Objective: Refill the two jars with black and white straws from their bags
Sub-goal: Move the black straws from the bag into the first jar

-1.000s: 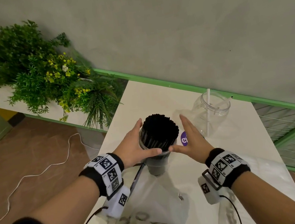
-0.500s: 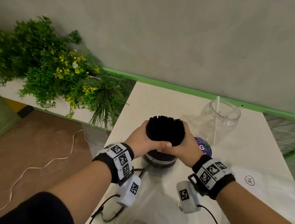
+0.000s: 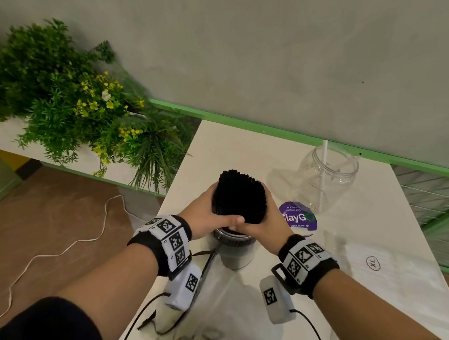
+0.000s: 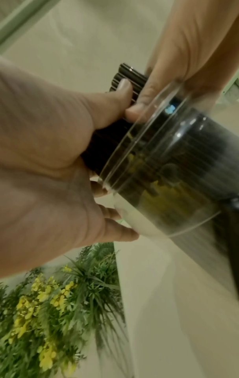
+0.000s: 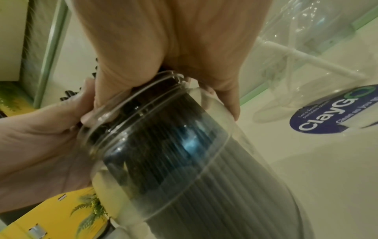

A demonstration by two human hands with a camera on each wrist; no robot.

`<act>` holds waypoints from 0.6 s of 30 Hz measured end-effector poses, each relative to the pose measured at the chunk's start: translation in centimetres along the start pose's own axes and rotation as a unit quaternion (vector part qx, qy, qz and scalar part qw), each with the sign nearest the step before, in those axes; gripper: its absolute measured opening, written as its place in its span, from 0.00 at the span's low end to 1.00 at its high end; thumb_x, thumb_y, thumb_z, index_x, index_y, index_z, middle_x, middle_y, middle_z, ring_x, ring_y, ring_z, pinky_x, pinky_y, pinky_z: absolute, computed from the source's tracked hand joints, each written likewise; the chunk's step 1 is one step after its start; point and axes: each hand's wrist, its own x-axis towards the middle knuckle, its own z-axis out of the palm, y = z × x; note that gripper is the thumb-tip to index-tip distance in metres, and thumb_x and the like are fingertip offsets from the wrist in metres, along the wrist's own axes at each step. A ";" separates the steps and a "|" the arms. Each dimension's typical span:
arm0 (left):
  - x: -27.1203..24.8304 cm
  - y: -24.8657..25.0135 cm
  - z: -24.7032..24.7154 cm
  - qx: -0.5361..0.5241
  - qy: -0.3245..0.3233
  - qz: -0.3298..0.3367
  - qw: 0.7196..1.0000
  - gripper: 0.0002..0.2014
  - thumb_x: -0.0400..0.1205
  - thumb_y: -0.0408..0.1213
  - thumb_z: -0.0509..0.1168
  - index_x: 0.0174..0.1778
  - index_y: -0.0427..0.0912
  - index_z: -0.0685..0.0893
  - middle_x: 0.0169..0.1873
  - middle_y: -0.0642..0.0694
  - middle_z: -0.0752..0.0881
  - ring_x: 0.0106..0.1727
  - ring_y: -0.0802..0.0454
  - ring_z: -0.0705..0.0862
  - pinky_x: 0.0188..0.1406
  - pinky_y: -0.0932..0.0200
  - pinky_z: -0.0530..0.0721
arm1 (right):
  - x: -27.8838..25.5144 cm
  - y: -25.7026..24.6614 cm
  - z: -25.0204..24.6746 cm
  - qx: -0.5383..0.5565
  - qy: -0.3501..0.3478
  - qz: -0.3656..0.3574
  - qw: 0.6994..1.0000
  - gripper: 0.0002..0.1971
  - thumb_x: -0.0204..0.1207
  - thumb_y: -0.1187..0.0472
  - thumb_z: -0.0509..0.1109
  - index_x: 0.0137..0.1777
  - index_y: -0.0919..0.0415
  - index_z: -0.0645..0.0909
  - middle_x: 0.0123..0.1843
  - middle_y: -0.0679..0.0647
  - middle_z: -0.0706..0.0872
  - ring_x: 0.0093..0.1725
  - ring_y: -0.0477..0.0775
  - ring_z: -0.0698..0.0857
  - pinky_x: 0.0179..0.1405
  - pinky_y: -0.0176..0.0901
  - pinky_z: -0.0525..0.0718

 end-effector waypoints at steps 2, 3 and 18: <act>0.0 -0.3 -0.8 0.001 -0.005 -0.011 1.000 0.44 0.72 0.43 0.78 0.80 0.48 0.59 0.67 0.56 0.73 0.71 0.58 0.71 0.59 0.79 0.70 | 0.2 0.4 0.0 -0.044 0.020 0.014 0.999 0.54 0.53 0.44 0.86 0.78 0.51 0.62 0.73 0.49 0.76 0.72 0.45 0.76 0.69 0.46 0.79; 0.0 -0.5 -1.2 0.005 -0.004 -0.023 1.000 0.48 0.69 0.47 0.79 0.81 0.49 0.58 0.71 0.55 0.72 0.74 0.56 0.70 0.65 0.71 0.71 | 0.2 0.7 -0.2 -0.055 0.026 0.026 0.998 0.56 0.53 0.39 0.85 0.80 0.49 0.60 0.75 0.48 0.75 0.73 0.46 0.75 0.72 0.50 0.78; -8.3 -4.7 0.9 0.330 -0.184 -0.180 0.908 0.18 0.74 0.57 0.69 0.43 0.45 0.79 0.42 0.48 0.83 0.44 0.49 0.81 0.41 0.57 0.75 | -7.8 -0.5 -1.2 -0.260 -0.114 -0.025 0.958 0.15 0.70 0.47 0.78 0.35 0.52 0.75 0.34 0.45 0.78 0.35 0.42 0.76 0.36 0.33 0.73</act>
